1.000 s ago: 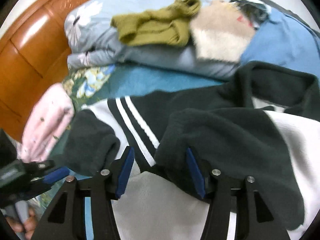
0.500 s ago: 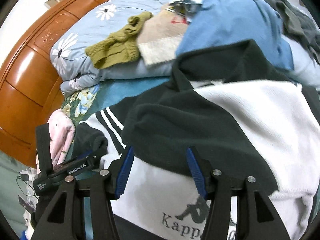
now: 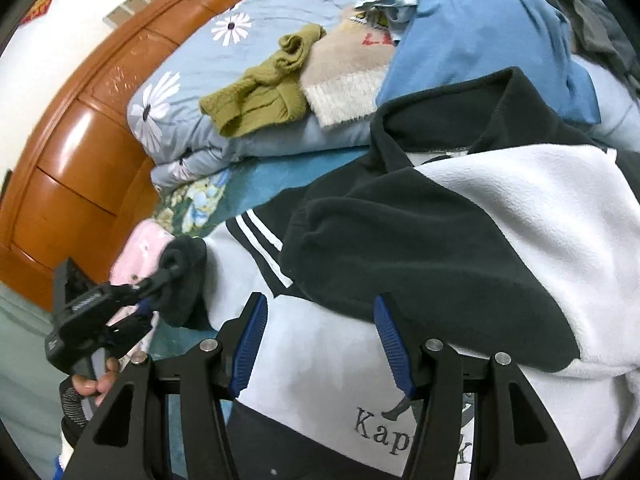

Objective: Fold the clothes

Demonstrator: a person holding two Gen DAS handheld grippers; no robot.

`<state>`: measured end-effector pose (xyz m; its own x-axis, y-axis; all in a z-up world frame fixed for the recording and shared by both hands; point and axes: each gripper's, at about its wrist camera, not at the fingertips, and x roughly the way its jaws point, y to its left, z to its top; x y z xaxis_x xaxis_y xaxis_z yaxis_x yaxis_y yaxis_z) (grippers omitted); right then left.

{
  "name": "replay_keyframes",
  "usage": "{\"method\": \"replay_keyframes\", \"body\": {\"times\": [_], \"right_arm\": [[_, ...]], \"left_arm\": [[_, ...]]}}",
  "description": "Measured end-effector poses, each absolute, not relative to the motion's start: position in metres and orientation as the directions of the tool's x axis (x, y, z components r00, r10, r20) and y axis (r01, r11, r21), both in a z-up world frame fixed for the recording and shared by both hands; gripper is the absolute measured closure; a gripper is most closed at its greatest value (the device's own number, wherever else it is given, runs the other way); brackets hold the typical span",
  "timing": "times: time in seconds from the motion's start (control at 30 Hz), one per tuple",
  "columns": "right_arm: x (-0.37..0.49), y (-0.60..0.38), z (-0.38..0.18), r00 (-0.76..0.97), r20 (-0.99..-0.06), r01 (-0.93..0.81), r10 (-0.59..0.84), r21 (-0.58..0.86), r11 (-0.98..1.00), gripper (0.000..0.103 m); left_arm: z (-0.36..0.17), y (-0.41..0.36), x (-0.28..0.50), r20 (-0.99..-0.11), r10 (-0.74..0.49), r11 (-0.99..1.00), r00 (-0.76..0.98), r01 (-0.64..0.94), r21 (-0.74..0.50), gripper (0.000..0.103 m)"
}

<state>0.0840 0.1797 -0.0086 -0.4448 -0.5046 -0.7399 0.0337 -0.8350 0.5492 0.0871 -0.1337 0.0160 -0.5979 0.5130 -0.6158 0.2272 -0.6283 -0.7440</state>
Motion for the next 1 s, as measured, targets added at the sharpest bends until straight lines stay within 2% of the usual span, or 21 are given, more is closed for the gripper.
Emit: {"method": "replay_keyframes", "body": {"times": [0.27, 0.37, 0.47, 0.67, 0.87, 1.0], "right_arm": [[0.107, 0.249, -0.003, -0.519, -0.713, -0.073, -0.471, 0.586, -0.807, 0.046], [0.122, 0.288, 0.0, -0.556, -0.712, -0.138, -0.429, 0.588, -0.797, 0.046], [0.141, 0.323, 0.0, -0.578, -0.721, -0.205, -0.382, 0.581, -0.788, 0.046], [0.183, 0.372, -0.011, -0.579, -0.758, -0.318, -0.3, 0.549, -0.773, 0.046], [0.207, 0.389, -0.026, -0.561, -0.779, -0.382, -0.28, 0.544, -0.747, 0.046], [0.206, 0.386, -0.031, -0.551, -0.782, -0.382, -0.291, 0.546, -0.746, 0.046]], "left_arm": [[0.098, -0.039, 0.052, -0.42, 0.723, -0.531, -0.549, -0.052, -0.846, 0.078], [0.108, 0.018, 0.036, -0.391, 0.79, -0.496, -0.473, -0.117, -0.86, 0.078], [0.101, 0.078, 0.023, -0.418, 0.823, -0.501, -0.383, -0.146, -0.853, 0.078], [0.047, 0.181, 0.027, -0.512, 0.836, -0.538, -0.195, -0.116, -0.835, 0.078], [0.0, 0.226, 0.039, -0.639, 0.763, -0.646, -0.094, -0.079, -0.759, 0.076], [-0.018, 0.227, 0.044, -0.639, 0.765, -0.643, -0.083, -0.034, -0.765, 0.068]]}}
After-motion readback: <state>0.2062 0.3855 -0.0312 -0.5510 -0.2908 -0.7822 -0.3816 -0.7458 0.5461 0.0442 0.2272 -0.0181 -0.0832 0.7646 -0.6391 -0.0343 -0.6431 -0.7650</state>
